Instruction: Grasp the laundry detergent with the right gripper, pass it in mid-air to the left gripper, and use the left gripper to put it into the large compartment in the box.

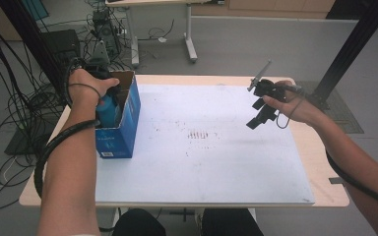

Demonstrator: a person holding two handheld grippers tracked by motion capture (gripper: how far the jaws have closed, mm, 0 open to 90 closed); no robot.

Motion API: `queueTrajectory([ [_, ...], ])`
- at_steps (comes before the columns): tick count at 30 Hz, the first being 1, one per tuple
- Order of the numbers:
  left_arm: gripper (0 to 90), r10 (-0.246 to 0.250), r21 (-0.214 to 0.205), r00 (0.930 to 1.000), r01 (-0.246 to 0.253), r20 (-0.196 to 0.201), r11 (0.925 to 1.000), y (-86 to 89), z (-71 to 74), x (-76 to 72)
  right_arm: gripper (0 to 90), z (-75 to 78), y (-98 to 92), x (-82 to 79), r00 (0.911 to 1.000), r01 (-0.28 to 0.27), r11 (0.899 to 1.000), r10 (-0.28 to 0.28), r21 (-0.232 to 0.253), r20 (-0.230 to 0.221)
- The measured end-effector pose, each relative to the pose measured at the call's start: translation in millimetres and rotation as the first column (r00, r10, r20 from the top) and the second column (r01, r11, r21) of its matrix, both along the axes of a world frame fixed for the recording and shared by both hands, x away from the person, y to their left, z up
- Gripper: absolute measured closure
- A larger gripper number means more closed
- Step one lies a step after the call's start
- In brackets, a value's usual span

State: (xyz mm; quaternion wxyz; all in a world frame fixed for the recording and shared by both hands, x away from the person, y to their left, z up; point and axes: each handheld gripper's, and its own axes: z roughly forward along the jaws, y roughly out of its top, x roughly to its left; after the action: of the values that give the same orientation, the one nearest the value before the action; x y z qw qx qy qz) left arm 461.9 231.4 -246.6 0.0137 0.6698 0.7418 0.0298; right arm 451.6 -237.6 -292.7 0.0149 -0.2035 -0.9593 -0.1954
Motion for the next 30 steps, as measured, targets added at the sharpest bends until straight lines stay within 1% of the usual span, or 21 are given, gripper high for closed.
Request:
queueTrajectory([
  [6,36.7,-0.004,0.002,1.0000,0.004,-0.002,1.0000,-2.0,-12.0,-0.6,5.2,-2.7,-0.7,0.4,1.0000,0.004,1.000,-0.004,-0.001,-0.004],
  [7,36.6,-0.010,0.006,0.9999,0.010,-0.008,0.9999,-3.4,-14.4,-0.6,5.2,-2.5,-1.1,0.6,1.0000,0.006,1.000,-0.006,-0.002,-0.004],
  [9,36.6,-0.012,0.012,0.9999,0.012,-0.007,0.9999,-5.1,-18.1,-0.8,5.2,-2.5,-2.0,0.7,1.0000,0.007,1.000,-0.007,0.001,-0.004],
  [14,36.6,-0.021,0.021,0.9996,0.022,-0.017,0.9996,-6.8,-25.0,-0.8,5.2,-3.9,-5.2,0.0,0.9999,0.016,1.000,-0.016,-0.001,-0.007],
  [20,36.6,-0.022,0.024,0.9994,0.023,-0.025,0.9994,-5.4,-31.6,-1.8,5.2,-4.4,-10.3,-0.5,0.9996,0.028,1.000,-0.028,0.003,-0.006],
  [24,36.6,-0.021,0.019,0.9994,0.021,-0.028,0.9996,-4.2,-36.1,-3.6,5.2,-5.1,-11.8,-0.3,0.9996,0.029,1.000,-0.029,0.004,-0.006],
  [26,36.6,-0.020,0.019,0.9996,0.020,-0.022,0.9996,-3.5,-36.3,-4.2,5.2,-5.9,-12.2,-0.5,0.9995,0.032,0.999,-0.032,0.004,-0.006],
  [30,36.6,-0.024,0.018,0.9994,0.024,-0.026,0.9995,-3.6,-36.5,-4.2,5.2,-7.4,-12.0,-0.9,0.9995,0.032,0.999,-0.032,0.003,-0.007],
])
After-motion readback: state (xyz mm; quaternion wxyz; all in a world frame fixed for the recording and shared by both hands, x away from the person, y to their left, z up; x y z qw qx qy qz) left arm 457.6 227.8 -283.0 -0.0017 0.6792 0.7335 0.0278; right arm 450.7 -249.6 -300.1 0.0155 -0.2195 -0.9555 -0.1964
